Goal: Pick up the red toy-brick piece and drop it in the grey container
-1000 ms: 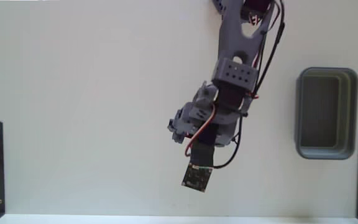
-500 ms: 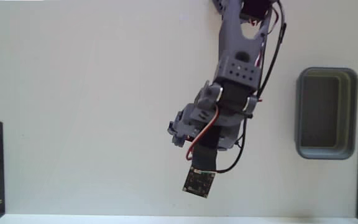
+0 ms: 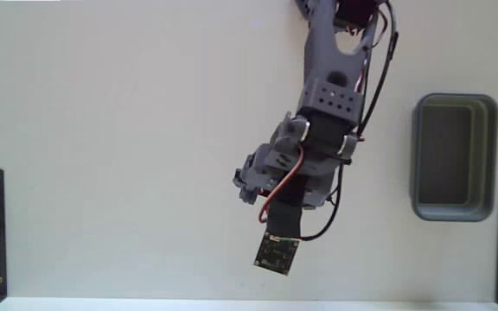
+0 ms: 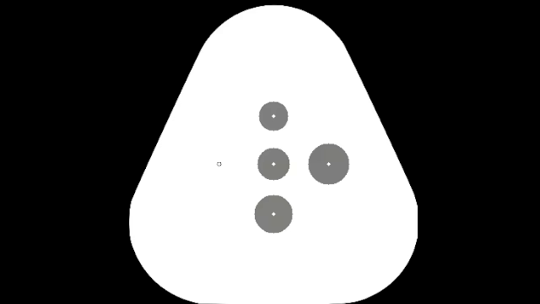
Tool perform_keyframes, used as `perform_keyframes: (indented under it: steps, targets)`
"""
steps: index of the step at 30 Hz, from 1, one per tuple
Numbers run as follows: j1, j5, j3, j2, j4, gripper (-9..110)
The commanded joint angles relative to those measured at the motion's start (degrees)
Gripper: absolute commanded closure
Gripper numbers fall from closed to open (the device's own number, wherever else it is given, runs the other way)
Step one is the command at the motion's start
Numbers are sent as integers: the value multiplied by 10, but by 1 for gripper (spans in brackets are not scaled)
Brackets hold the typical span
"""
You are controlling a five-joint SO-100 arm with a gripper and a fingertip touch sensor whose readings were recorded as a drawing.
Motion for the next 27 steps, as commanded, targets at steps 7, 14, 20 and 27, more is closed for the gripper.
perform_keyframes:
  steps: [7,14,20,27]
  targets:
    - [-43,2,-18,14,6,49]
    - [-89,2,-14,16,3,49]
    - [-137,2,-10,18,1,49]
    - [-200,2,-4,20,-3,49]
